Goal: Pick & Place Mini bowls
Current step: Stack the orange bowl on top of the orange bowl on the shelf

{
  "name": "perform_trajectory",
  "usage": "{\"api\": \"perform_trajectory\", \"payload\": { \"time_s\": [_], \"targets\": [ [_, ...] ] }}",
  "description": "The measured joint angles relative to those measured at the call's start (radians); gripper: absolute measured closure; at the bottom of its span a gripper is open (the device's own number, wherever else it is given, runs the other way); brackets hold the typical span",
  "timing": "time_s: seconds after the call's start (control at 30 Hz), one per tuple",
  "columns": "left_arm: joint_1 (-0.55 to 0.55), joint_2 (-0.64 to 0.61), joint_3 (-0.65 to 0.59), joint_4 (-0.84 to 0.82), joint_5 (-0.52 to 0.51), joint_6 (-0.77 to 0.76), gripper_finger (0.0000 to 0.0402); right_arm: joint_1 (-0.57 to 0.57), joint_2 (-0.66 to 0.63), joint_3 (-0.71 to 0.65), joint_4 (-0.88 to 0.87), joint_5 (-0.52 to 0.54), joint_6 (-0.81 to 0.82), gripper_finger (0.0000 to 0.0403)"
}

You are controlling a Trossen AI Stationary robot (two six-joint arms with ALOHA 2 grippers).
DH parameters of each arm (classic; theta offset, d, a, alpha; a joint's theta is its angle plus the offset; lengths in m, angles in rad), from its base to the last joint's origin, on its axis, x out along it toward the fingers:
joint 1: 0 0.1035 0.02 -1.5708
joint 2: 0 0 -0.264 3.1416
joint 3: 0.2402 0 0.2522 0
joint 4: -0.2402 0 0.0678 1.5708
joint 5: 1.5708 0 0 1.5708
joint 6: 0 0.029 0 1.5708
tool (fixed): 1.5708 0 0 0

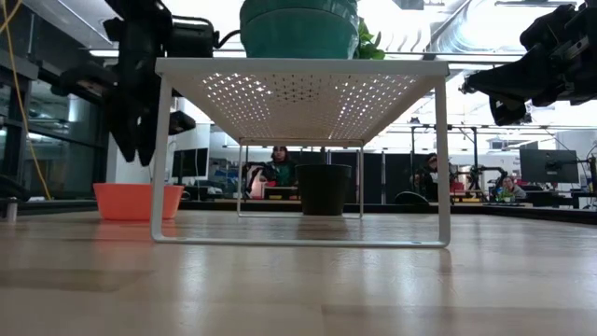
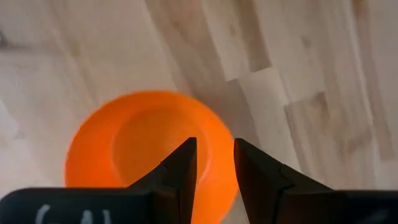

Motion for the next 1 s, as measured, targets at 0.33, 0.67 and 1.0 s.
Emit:
{"api": "perform_trajectory", "payload": {
  "time_s": [0.33, 0.67, 1.0],
  "targets": [
    [0.0, 0.0, -0.056, 0.039, -0.118, -0.231, 0.0299, 0.0, 0.0, 0.0, 0.0, 0.0, 0.0, 0.0402],
    [0.0, 0.0, -0.112, 0.061, -0.111, -0.27, 0.0299, 0.0, 0.0, 0.0, 0.0, 0.0, 0.0, 0.0402],
    [0.0, 0.0, -0.114, 0.062, -0.033, -0.252, 0.0299, 0.0, 0.0, 0.0, 0.0, 0.0, 0.0, 0.0402]
  ]
}}
